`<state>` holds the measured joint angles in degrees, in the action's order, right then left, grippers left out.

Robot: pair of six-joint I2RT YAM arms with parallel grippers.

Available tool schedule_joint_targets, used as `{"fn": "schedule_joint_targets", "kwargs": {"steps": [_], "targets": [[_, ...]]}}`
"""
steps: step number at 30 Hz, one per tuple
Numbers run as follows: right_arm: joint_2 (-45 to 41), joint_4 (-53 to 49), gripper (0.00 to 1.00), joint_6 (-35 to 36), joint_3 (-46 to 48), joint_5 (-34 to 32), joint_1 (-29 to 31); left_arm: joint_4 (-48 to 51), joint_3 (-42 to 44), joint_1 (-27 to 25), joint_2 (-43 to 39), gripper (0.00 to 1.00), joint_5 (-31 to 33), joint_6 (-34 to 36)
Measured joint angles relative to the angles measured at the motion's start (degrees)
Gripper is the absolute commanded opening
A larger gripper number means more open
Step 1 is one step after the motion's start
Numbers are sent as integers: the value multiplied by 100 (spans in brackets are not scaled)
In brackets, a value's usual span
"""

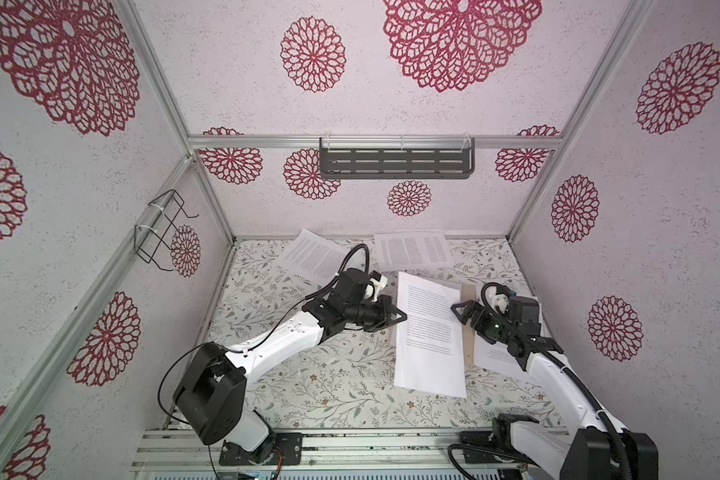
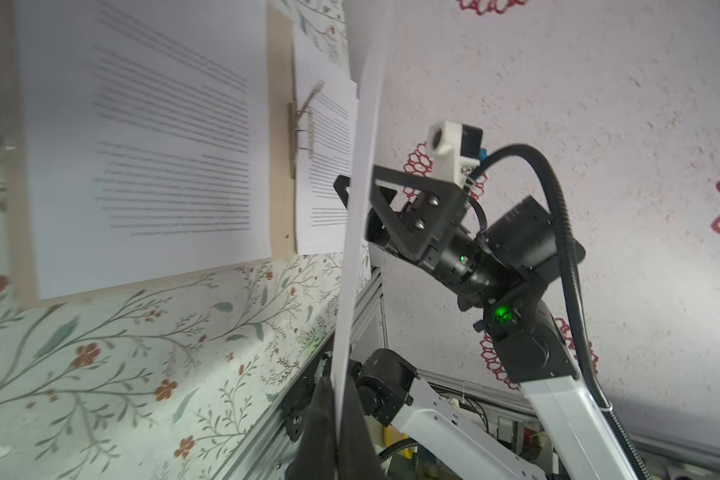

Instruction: Put the files into the folder

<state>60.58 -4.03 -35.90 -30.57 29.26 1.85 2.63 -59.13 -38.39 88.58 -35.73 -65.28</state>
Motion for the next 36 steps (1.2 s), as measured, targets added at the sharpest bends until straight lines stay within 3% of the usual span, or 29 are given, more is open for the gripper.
{"fn": "schedule_joint_targets", "kwargs": {"steps": [5, 13, 23, 36], "targets": [[638, 828, 99, -546, 525, 170, 1001, -1150, 407, 693, 715, 0, -693, -595], [1178, 2249, 97, -1386, 962, 402, 1220, -2935, 938, 925, 1956, 0, -1410, -1587], [894, 1355, 99, -1032, 684, 44, 1294, -3875, 1456, 1469, 2146, 0, -1663, -2284], [702, 1156, 99, -1078, 1093, -48, 1637, -6603, 1899, 1515, 3062, 0, -1700, -4092]]}}
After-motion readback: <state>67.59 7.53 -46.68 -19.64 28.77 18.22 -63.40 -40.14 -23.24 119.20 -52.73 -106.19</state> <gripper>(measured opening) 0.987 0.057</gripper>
